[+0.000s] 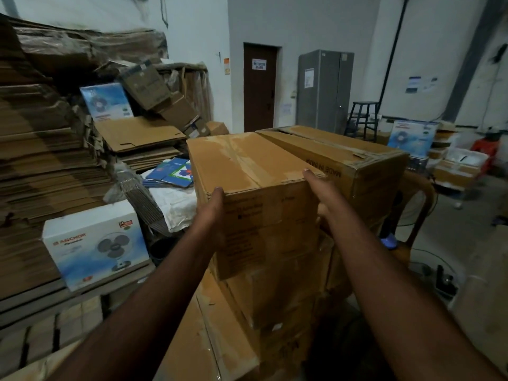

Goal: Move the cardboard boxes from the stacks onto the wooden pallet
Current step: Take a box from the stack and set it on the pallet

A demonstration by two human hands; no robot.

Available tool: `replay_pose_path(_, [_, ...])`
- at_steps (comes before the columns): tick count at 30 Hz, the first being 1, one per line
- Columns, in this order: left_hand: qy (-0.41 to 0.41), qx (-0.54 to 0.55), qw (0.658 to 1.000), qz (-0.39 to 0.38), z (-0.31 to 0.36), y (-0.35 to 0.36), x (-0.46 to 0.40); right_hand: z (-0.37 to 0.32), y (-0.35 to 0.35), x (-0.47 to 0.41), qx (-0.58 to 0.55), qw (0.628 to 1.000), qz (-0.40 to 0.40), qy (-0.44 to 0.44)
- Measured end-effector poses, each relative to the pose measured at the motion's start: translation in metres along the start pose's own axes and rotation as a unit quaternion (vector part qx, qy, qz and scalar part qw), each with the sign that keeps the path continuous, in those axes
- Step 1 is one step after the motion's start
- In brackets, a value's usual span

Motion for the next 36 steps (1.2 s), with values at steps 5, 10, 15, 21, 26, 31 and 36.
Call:
replay_pose_path(5, [0.01, 0.092, 0.996, 0.02, 0.005, -0.003, 0.021, -0.007, 0.003, 0.03, -0.057, 0.998, 0.016, -0.028])
replay_pose_path(10, [0.047, 0.141, 0.983, 0.108, 0.006, -0.048, 0.007, -0.01, 0.028, 0.049, -0.065, 0.993, 0.017, -0.096])
replay_pose_path(15, [0.066, 0.178, 0.97, 0.153, 0.018, -0.112, -0.005, -0.014, 0.079, 0.085, -0.042, 0.986, 0.01, -0.162])
replay_pose_path(21, [0.122, 0.181, 0.941, 0.257, 0.054, -0.223, -0.005, -0.002, 0.174, 0.141, -0.03, 0.983, -0.054, -0.175])
replay_pose_path(26, [0.182, 0.203, 0.919, 0.283, 0.084, -0.321, -0.02, 0.026, 0.268, 0.192, -0.027, 0.981, -0.098, -0.168])
replay_pose_path(31, [0.2, 0.19, 0.909, 0.312, 0.098, -0.44, -0.067, 0.078, 0.384, 0.243, -0.014, 0.982, -0.127, -0.141])
replay_pose_path(36, [0.16, 0.177, 0.914, 0.327, 0.084, -0.576, -0.144, 0.152, 0.514, 0.291, 0.008, 0.983, -0.12, -0.139])
Point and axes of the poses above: each hand's wrist, its own x-axis away from the middle knuckle, its own y-axis out of the palm, z = x × y, the point moved 8 cm from there along -x, towards the middle knuckle, and after that the axes turned 9 degrees about z, right-handed, at the moved point
